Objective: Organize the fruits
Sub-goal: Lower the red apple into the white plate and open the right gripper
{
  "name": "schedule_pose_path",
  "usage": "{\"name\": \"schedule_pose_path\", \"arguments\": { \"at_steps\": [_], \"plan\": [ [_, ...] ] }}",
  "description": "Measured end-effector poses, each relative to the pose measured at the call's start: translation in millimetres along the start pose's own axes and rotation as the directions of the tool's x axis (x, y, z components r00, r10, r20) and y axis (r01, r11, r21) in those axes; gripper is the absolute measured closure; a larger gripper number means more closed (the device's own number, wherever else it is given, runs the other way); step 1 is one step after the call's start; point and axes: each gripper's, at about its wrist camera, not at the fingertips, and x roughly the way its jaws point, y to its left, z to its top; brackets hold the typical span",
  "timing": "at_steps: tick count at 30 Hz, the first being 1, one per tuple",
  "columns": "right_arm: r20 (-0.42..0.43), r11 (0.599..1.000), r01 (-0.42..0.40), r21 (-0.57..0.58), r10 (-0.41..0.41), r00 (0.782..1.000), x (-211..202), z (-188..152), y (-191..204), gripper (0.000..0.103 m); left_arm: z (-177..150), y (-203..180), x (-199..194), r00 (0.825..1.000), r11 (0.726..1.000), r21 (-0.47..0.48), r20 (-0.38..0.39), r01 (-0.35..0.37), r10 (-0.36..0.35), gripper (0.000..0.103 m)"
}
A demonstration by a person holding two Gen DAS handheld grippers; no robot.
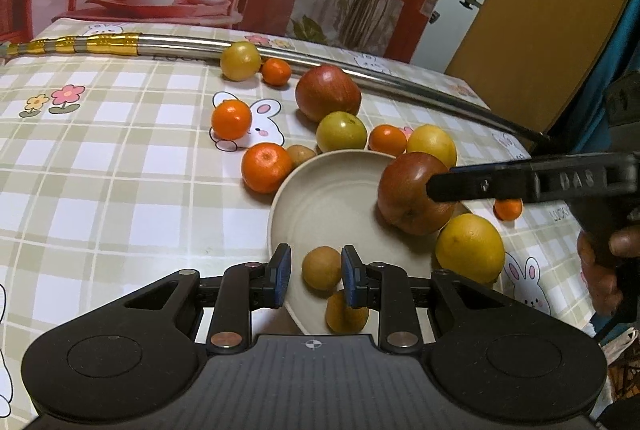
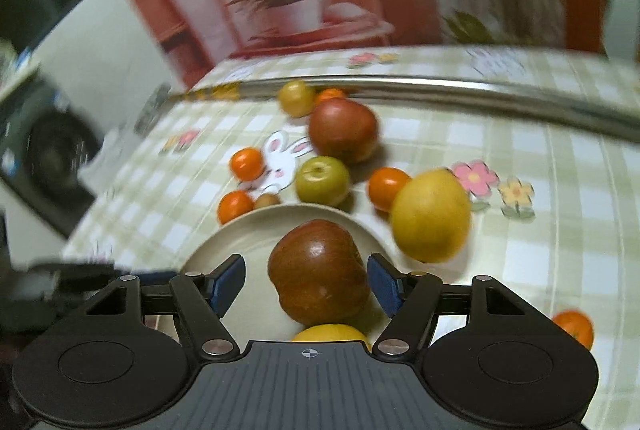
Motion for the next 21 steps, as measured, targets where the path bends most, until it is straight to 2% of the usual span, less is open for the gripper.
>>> {"name": "schedule_pose_path", "arguments": {
  "at_steps": [4,9,13,15,18,21],
  "plan": [
    [0.02,0.991,0.01,0.131,-0.013,1.0,4,1,-22,0.04,0,1,-4,1.0,1.0,-0.01,0.012,-0.002,0.002,0.074],
    [0.046,0.982,-0.008,0.19,-0.001,0.999,8,-1,-32,0.042,0,3,-8,1.0,1.0,-0.016,0.022,-0.007,0.007,0.074],
    [0.048,0.983,-0.026,0.182,0.018,0.999,13,-1,-27,0.055,0,4,-8,1.0,1.0,-0.024,0.024,-0.01,0.01,0.074],
    [0.038,0.992,-0.011,0.129,0.007,0.999,15,-2,-14,0.055,0,4,-8,1.0,1.0,-0.026,0.025,-0.011,0.012,0.074],
    [0.042,0.998,0.046,-0.036,-0.044,0.998,14,-3,20,0.055,0,6,-9,1.0,0.999,-0.037,0.027,-0.013,0.014,0.074],
    [0.046,0.987,0.033,-0.158,-0.026,0.999,11,-3,50,0.055,0,8,-11,0.999,0.999,-0.051,0.028,-0.016,0.017,0.074]
  ]
}}
